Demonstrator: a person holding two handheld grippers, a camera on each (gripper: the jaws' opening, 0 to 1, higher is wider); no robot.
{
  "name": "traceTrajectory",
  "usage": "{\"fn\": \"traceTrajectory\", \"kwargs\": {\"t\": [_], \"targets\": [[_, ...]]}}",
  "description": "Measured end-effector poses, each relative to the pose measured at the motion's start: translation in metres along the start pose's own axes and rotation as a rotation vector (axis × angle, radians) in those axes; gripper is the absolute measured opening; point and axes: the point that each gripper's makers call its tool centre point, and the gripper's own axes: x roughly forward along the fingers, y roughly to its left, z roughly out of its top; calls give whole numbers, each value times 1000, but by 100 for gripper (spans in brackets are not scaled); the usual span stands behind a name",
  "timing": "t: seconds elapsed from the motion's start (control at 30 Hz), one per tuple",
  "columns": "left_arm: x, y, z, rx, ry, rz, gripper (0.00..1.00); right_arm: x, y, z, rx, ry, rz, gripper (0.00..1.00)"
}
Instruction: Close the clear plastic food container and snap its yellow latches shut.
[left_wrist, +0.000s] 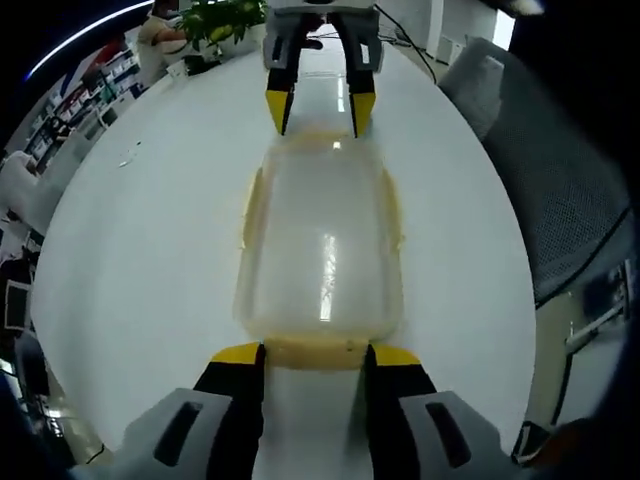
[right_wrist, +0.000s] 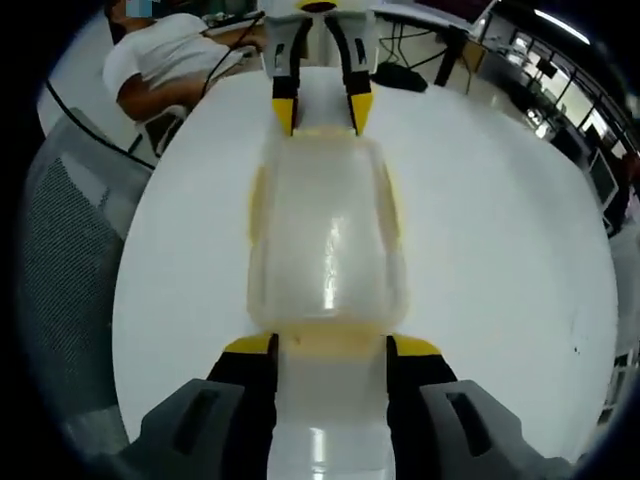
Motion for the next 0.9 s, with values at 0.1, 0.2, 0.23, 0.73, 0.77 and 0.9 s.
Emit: {"fn": "traceTrajectory", "kwargs": {"t": [0.1,0.2,0.23,0.73,0.77,0.9], "targets": [[3,1,3,-19,-4,-12,35,4,1,-3,-19,25,4,39],[2,0,2,-17,-5,-16,34,2,1,-2,-27,17,11,38],[2,0,2,-18,-7,-16,34,2,1,-2,-25,16,12,38],[0,-6,2,-31,9,-11,32,0,6,-2,-33,8,22,36],[0,-7,2,-32,11,-12,32,0,7,-2,-33,8,23,36],[-4,-10,3,-29,13,-9,32,-4,10,0,-35,4,23,35]]}}
